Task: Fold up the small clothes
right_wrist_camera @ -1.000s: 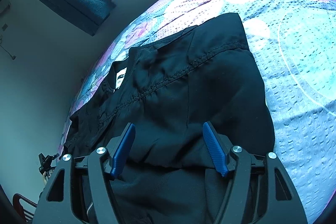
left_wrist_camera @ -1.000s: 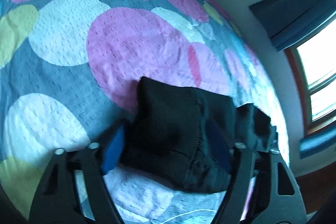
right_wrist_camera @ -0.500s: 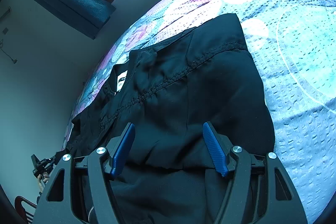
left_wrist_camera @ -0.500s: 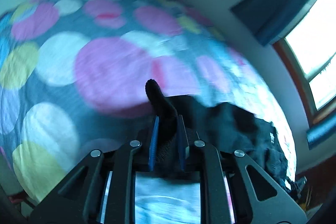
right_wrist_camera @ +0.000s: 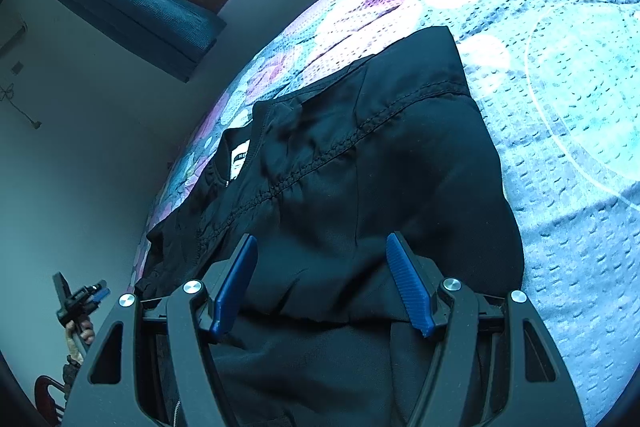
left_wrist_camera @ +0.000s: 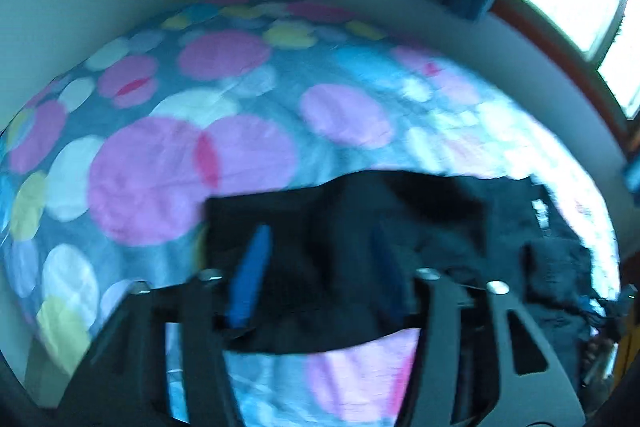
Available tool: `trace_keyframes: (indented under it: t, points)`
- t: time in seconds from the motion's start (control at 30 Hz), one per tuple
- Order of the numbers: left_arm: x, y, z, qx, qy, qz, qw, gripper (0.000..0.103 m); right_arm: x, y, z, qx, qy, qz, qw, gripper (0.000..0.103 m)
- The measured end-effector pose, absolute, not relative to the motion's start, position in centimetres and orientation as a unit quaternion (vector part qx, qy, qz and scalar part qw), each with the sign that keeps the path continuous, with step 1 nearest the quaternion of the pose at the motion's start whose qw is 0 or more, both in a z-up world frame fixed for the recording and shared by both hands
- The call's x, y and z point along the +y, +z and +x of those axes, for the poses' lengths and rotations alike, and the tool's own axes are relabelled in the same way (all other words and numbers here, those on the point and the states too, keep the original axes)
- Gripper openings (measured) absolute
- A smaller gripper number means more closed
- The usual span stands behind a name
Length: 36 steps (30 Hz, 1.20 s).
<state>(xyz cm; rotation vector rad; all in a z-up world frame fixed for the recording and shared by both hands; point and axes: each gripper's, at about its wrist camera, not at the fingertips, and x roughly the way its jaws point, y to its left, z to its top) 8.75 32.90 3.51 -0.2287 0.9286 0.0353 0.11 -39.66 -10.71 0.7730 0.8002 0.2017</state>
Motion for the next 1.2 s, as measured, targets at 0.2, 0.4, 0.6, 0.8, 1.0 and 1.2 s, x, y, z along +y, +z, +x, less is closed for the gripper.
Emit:
trace_keyframes:
  t: [0.2,0.4,0.6,0.8,1.0,1.2]
  points:
    - [30.9,-0.8,8.5,0.499,0.031,-0.026,0.866,0.07,-39.6,-10.7,0.0,0.372,0.099,0.373,0.844,0.067]
    - [29.4,-3.9,10.2,0.531,0.075,0.071,0.841,0.073,-39.7,-10.6,0.0,0.372,0.099,0.372,0.845,0.067]
    - [31.3,-3.7,9.9,0.53,0.091,0.068,0.84,0.076,-39.7,-10.6,0.0,0.37,0.1,0.374,0.844,0.067]
    - [30.8,-3.7,9.7,0.52,0.077,0.061,0.848,0.046,-39.6,-10.5,0.0,0.368,0.097,0.373,0.846,0.067]
    - [30.2,-2.7,9.7,0.511,0.071,0.058,0.855,0.025,-39.6,-10.5,0.0,0.367,0.096,0.372,0.847,0.067]
    - [30.1,2.3,9.3,0.461,0.057,0.009,0.886,0.015,-39.5,-10.6,0.1,0.366,0.096,0.374,0.847,0.067]
